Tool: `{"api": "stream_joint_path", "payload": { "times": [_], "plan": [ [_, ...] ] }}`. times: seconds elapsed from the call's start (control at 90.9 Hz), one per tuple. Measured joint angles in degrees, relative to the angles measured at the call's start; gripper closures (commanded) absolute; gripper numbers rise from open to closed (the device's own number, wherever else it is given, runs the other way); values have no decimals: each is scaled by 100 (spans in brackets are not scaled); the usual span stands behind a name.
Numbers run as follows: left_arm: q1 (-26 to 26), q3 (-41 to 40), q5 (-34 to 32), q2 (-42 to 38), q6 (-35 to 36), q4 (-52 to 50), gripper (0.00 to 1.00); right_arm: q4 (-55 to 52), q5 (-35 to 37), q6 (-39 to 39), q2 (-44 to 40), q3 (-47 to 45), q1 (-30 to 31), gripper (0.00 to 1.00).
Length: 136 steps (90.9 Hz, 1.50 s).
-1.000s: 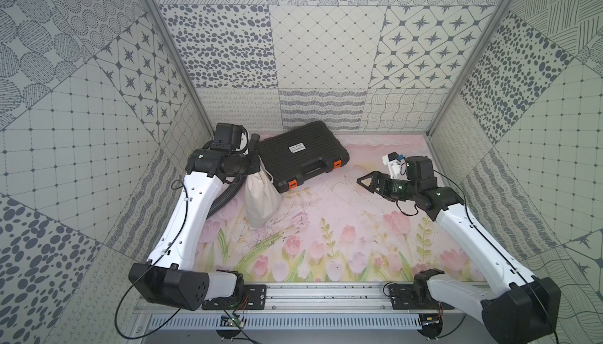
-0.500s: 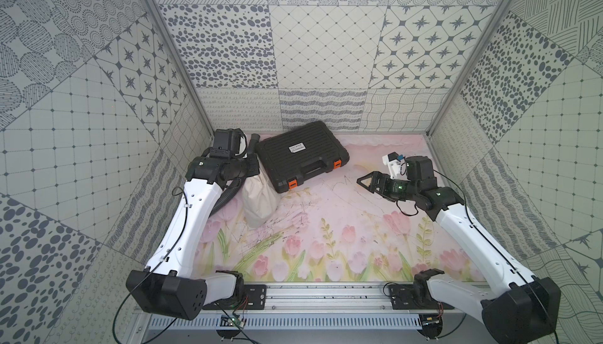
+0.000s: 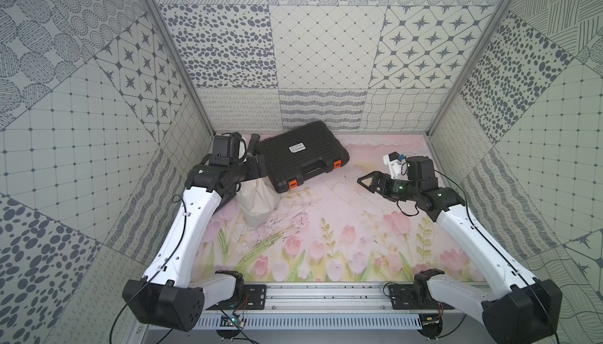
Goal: Close the soil bag
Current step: Place the soil bag at the center of the board, then reset both arms
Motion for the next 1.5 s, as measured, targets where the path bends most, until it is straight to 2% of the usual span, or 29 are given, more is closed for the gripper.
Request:
{"api": "stream_joint_path", "payload": {
  "times": [0.583, 1.144, 1.354, 1.497],
  "plan": [
    [0, -103, -175, -560, -140, 13, 3, -4, 0, -28, -44, 0, 0, 3],
    [0, -103, -949, -1078, -201, -33, 3, -15, 2, -87, -52, 0, 17, 3],
    [0, -87, -951, -1088, -203, -57, 3, -74, 61, -208, -57, 26, 37, 3],
    [0, -52, -855, -1121, -201, -63, 3, -245, 343, -479, -59, 372, 37, 3]
  ]
}}
